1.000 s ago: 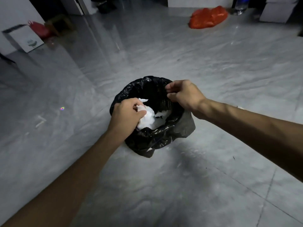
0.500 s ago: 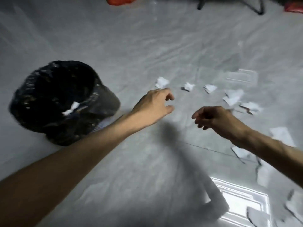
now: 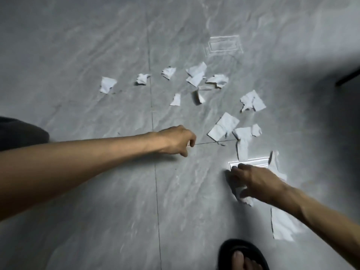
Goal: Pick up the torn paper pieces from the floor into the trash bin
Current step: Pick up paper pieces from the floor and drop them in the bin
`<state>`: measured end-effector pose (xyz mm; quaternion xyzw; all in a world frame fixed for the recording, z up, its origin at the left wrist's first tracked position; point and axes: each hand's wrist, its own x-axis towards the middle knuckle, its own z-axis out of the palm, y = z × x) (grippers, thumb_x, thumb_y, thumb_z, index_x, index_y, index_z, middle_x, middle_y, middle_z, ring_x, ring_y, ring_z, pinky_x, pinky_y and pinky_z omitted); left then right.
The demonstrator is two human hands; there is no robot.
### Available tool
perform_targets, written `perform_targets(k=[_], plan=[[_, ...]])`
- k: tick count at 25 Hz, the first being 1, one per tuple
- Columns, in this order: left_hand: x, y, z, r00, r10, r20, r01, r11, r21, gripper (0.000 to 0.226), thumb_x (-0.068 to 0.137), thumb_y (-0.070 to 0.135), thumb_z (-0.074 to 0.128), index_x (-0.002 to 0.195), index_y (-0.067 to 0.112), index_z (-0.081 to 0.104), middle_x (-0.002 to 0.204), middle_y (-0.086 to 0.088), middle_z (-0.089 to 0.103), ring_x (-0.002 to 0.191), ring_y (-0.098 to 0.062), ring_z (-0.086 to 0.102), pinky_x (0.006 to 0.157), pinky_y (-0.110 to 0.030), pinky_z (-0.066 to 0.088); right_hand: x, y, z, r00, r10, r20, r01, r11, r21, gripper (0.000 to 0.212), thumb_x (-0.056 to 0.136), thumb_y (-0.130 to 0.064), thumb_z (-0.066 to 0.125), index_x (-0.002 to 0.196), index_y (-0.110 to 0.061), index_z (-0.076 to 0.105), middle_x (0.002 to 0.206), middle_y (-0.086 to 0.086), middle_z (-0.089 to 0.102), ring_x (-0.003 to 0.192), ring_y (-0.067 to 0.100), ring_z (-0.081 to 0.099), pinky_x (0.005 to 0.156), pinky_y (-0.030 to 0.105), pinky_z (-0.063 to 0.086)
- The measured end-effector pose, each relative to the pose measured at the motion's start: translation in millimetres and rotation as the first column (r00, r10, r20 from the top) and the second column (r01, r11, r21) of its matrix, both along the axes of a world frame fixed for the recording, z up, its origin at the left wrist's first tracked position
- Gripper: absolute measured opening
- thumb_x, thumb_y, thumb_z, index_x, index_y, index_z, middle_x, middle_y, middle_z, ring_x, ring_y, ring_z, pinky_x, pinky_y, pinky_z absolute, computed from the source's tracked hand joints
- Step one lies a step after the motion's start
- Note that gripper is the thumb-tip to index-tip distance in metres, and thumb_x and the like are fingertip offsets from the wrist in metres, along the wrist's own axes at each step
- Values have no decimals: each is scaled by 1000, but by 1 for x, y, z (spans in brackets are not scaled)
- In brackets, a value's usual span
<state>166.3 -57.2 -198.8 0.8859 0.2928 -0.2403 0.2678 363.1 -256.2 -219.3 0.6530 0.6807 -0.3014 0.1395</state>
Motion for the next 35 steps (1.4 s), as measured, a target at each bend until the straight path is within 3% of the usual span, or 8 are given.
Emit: perform_targets(k=[4, 6, 10, 15, 21, 27, 31, 35], plan=[[2, -3, -39, 980, 164, 112, -168, 985, 27, 38, 77, 22, 72, 110, 17, 52, 112, -1, 52, 99, -23, 55, 85, -39, 50, 0, -25, -19, 996, -32, -89, 45, 987, 157, 7, 84, -20, 58, 86, -20, 52, 87, -3, 59, 82, 25, 60, 63, 38, 47], [-4, -3, -56, 938, 260, 228, -268, 963, 5, 35, 76, 19, 75, 103, 16, 53, 105, 2, 50, 94, -21, 55, 80, -29, 46, 10, -29, -19, 966, -158, -206, 197, 962, 187, 11, 85, -15, 63, 79, -19, 55, 74, -7, 56, 68, 17, 58, 61, 29, 44], [-13, -4, -67, 859, 331, 390, -350, 936, -24, 20, 71, 12, 81, 80, 13, 63, 86, 1, 55, 78, -16, 58, 68, -16, 38, 34, -52, -7, 751, -540, -380, 610, 788, 87, 17, 73, -17, 79, 81, -23, 65, 67, -8, 61, 62, 3, 55, 61, 15, 42], [-16, -12, -71, 823, 381, 422, -458, 884, 96, 16, 75, 20, 78, 70, 9, 67, 80, -1, 60, 74, -16, 55, 68, -26, 37, 54, -101, -12, 887, -366, -283, 375, 927, -21, 19, 72, -7, 77, 78, -16, 61, 67, -13, 58, 60, 0, 54, 56, 10, 39], [-15, -16, -66, 826, 372, 425, -470, 869, 154, 15, 83, 19, 71, 75, 8, 64, 77, -5, 67, 72, -22, 61, 67, -34, 49, 60, -134, -26, 933, -295, -205, 336, 918, 210, 19, 80, -17, 68, 84, -27, 52, 78, -14, 51, 64, 5, 49, 54, 20, 40], [-18, -17, -56, 655, 565, 501, -595, 795, -119, 5, 82, 6, 70, 79, 9, 66, 67, -7, 68, 55, -2, 60, 54, -5, 44, 54, -139, -31, 960, -263, -102, 281, 916, 287, 9, 82, -20, 69, 81, -18, 60, 79, -1, 61, 73, 20, 60, 56, 33, 47], [-22, -10, -56, 555, 674, 487, -657, 714, -240, 7, 87, 1, 62, 87, 6, 67, 78, -21, 69, 62, -18, 60, 55, -9, 50, 52, -122, -27, 809, -475, -345, 565, 791, 235, 14, 85, -13, 64, 77, -19, 54, 77, 0, 65, 70, 14, 60, 62, 31, 50], [-25, -9, -57, 729, 509, 459, -537, 840, -78, 8, 80, 14, 74, 84, 16, 68, 76, -1, 66, 66, -13, 60, 59, -7, 44, 54, -96, -26, 670, -637, -381, 738, 627, 251, 18, 83, -16, 70, 98, -23, 61, 71, -6, 63, 66, 6, 57, 57, 13, 42]])
